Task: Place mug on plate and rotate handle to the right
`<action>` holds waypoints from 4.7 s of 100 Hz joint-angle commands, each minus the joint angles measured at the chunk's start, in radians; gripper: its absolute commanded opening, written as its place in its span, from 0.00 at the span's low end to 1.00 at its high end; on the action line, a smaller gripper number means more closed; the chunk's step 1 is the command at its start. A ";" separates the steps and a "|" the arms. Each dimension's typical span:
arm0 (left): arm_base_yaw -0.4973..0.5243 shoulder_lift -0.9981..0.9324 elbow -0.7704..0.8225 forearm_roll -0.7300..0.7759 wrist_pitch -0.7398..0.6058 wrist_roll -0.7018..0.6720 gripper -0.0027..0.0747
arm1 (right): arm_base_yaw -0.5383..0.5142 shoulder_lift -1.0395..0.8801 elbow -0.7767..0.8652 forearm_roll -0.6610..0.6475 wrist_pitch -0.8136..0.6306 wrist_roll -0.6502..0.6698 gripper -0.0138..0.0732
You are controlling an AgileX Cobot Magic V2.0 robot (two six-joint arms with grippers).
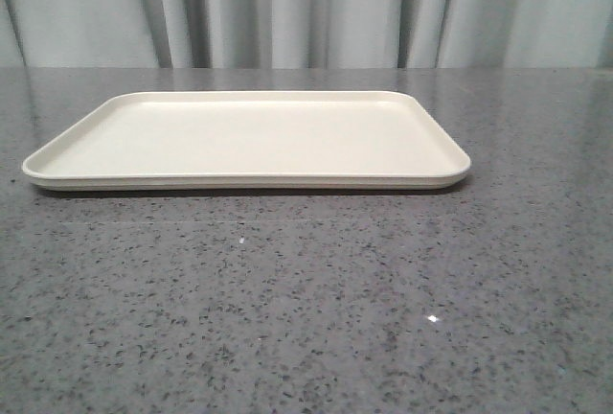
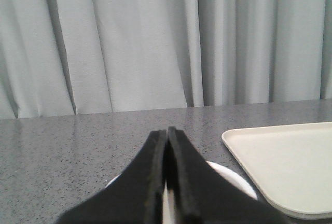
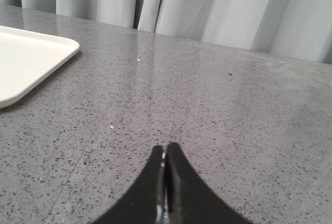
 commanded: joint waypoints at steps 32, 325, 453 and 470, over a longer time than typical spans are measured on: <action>0.007 -0.030 0.011 -0.004 -0.075 0.001 0.01 | -0.006 -0.002 0.000 -0.005 -0.085 -0.002 0.03; 0.007 0.028 -0.352 -0.011 0.087 -0.264 0.01 | -0.005 0.196 -0.476 0.132 -0.105 -0.002 0.03; 0.007 0.680 -1.143 -0.062 0.600 -0.160 0.13 | -0.003 0.617 -1.098 0.087 0.004 -0.011 0.53; 0.007 0.706 -1.170 -0.130 0.643 -0.094 0.36 | -0.003 0.616 -1.098 0.085 -0.030 -0.011 0.53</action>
